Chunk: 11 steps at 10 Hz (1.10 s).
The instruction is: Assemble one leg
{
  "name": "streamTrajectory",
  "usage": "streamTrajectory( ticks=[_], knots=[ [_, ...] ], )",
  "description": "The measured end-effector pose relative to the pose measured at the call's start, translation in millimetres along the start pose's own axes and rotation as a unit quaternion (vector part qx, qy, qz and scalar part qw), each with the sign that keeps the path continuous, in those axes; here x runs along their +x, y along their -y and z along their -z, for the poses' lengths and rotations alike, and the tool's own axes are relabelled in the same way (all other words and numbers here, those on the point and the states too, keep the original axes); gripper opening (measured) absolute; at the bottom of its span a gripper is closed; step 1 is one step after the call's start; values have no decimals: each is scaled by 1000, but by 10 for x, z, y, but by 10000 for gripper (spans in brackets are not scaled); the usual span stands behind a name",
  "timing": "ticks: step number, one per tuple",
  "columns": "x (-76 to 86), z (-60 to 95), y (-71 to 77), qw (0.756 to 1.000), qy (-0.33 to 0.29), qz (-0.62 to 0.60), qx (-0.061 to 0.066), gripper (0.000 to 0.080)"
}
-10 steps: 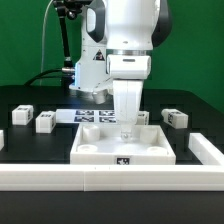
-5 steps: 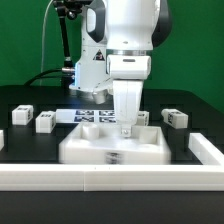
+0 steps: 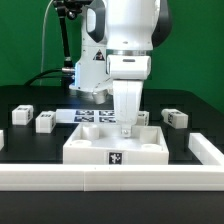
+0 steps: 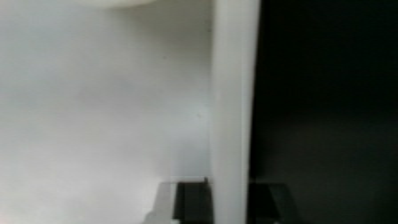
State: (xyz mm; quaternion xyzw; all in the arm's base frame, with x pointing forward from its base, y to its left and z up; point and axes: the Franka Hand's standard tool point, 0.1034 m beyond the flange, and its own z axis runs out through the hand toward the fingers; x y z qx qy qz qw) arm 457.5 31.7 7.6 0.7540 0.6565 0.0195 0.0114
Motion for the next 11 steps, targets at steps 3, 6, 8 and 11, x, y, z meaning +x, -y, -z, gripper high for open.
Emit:
streamTrajectory(
  ticks=[3,6,8,11],
  knots=[
    [58,3,-6,998,17,56,22,60],
    [275,-5,-70,996,20,85,28,60],
    [405,-10,-139,996,16,82,23,60],
    [525,-13,-237,997,11,72,18,60]
  ],
)
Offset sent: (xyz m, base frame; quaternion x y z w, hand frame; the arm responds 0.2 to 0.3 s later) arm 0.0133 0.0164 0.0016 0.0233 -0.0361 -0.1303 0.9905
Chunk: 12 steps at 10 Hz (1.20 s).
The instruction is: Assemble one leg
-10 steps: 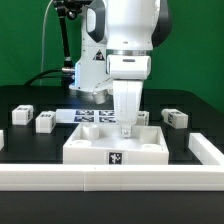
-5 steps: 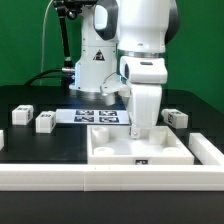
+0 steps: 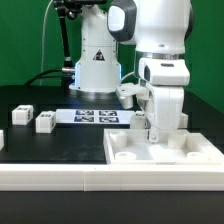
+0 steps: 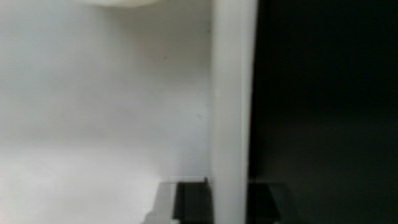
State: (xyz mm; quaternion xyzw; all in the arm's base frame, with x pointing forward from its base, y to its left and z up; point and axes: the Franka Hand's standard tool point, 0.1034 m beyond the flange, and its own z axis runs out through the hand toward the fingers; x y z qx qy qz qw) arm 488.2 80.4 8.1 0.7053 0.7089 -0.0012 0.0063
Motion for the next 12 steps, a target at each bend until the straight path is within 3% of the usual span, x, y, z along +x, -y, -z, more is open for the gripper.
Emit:
streamTrajectory(
  ticks=[3,4,5,7,8,12],
  knots=[
    [-2,-1,-1,1000,0,-8,0,60],
    [-2,-1,-1,1000,0,-8,0,248],
    [-2,-1,-1,1000,0,-8,0,248],
    [-3,-1,-1,1000,0,-8,0,601],
    [-3,-1,-1,1000,0,-8,0,634],
    [-1,18,1,1000,0,-14,-1,649]
  ],
)
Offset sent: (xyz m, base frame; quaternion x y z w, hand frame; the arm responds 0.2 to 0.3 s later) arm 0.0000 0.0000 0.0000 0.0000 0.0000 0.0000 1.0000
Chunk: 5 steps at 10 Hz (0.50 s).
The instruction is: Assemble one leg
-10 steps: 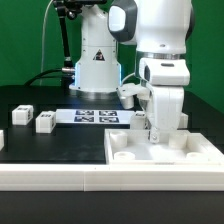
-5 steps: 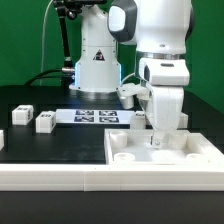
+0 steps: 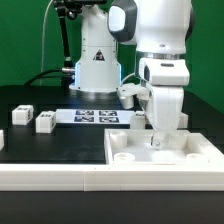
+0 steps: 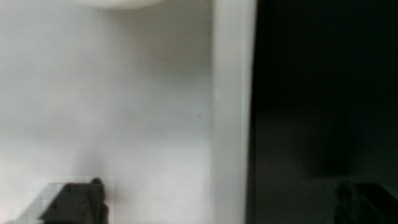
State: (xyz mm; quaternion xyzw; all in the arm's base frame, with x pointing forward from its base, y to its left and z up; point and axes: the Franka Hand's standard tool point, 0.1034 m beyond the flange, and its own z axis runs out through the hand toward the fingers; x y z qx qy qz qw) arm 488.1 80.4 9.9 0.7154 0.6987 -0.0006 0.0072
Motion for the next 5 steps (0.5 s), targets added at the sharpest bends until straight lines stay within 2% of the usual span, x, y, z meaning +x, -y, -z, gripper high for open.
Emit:
streamTrajectory(
  ticks=[3,5],
  knots=[
    [72,264,116,999,3,-34,-12,649],
    [192,490,177,997,3,-66,-28,649]
  ],
)
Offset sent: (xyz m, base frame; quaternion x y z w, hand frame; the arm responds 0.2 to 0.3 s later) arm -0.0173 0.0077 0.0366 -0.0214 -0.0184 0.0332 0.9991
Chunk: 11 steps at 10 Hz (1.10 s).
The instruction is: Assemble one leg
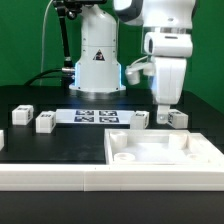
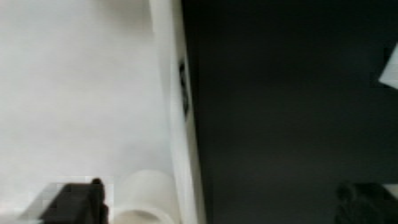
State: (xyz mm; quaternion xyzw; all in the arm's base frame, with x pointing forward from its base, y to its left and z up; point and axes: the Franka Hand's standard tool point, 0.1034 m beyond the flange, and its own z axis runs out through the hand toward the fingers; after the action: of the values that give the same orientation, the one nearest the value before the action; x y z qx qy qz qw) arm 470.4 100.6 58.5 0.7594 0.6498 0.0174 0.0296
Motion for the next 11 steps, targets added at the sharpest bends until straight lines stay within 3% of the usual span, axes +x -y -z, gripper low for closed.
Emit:
streamTrajectory(
  ticks=[3,5,6,11],
  knots=[
    [-2,-23,14,1000,0,-14,2,649],
    [14,-24,25,996,-1,-86,3,649],
    [99,-10,87,987,-15,-157,-6,649],
    [545,-2,350,918,-32,-395,13,649]
  ],
)
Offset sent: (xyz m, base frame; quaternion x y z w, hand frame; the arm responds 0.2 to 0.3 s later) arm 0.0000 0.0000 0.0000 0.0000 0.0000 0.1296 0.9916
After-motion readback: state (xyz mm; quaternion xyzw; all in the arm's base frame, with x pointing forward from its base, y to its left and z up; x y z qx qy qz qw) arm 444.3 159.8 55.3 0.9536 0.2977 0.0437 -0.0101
